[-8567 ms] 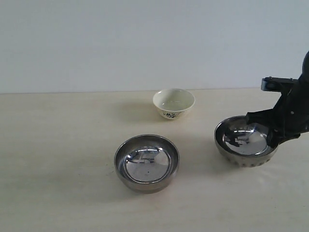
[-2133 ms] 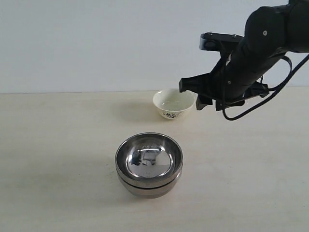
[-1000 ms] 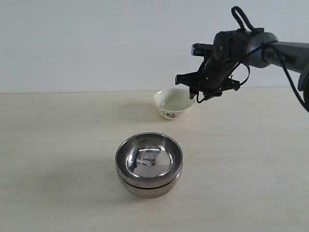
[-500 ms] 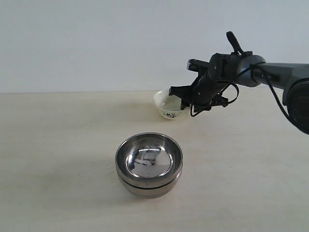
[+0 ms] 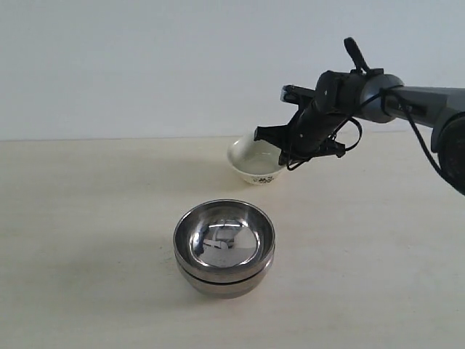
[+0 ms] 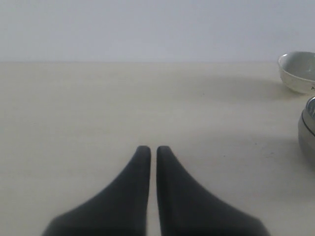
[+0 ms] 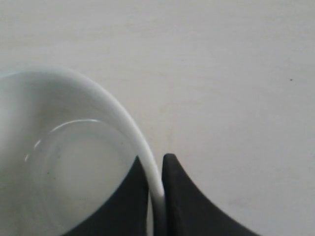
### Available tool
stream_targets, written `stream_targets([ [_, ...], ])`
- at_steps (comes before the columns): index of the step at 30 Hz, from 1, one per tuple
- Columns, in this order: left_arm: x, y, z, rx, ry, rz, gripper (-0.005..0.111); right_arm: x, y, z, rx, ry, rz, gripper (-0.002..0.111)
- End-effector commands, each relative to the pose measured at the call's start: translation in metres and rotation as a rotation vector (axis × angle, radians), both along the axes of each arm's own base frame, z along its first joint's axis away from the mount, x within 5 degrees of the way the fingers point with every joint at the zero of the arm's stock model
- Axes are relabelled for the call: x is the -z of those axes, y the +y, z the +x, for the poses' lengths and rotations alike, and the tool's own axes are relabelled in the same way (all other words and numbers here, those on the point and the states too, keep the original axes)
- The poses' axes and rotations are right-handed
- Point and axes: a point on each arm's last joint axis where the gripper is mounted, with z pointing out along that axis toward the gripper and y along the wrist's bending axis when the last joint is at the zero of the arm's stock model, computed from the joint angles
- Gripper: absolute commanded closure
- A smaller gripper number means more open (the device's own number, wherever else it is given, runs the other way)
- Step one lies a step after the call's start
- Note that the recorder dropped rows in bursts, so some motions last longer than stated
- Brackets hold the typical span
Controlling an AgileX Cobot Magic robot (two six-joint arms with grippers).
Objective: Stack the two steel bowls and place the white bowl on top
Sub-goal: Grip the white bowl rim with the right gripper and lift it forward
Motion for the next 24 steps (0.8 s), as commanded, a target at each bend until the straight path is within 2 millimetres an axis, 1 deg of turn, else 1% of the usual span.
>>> stream_targets([
  [1, 0.001, 0.000, 0.000, -0.005, -0.003, -0.017, 0.103, -0.039, -0.003, -0.008, -0.026, -0.018, -0.011, 0.108],
  [3, 0.001, 0.000, 0.000, -0.005, -0.003, -0.017, 0.103, -0.049, -0.008, -0.011, -0.038, -0.004, -0.022, 0.108],
  [9, 0.001, 0.000, 0.000, -0.005, -0.003, -0.017, 0.103, -0.064, -0.013, -0.027, -0.073, 0.021, -0.030, 0.108],
  [13, 0.001, 0.000, 0.000, -0.005, -0.003, -0.017, 0.103, -0.074, -0.017, -0.044, -0.076, 0.011, -0.025, 0.108],
  [18, 0.001, 0.000, 0.000, -0.005, -0.003, -0.017, 0.103, -0.092, -0.026, -0.071, -0.093, -0.001, -0.038, 0.108],
  [21, 0.001, 0.000, 0.000, -0.005, -0.003, -0.017, 0.103, -0.102, -0.033, -0.093, -0.105, 0.005, -0.055, 0.108],
  [24, 0.001, 0.000, 0.000, -0.005, -0.003, -0.017, 0.103, -0.105, -0.040, -0.118, -0.101, 0.022, -0.052, 0.108],
])
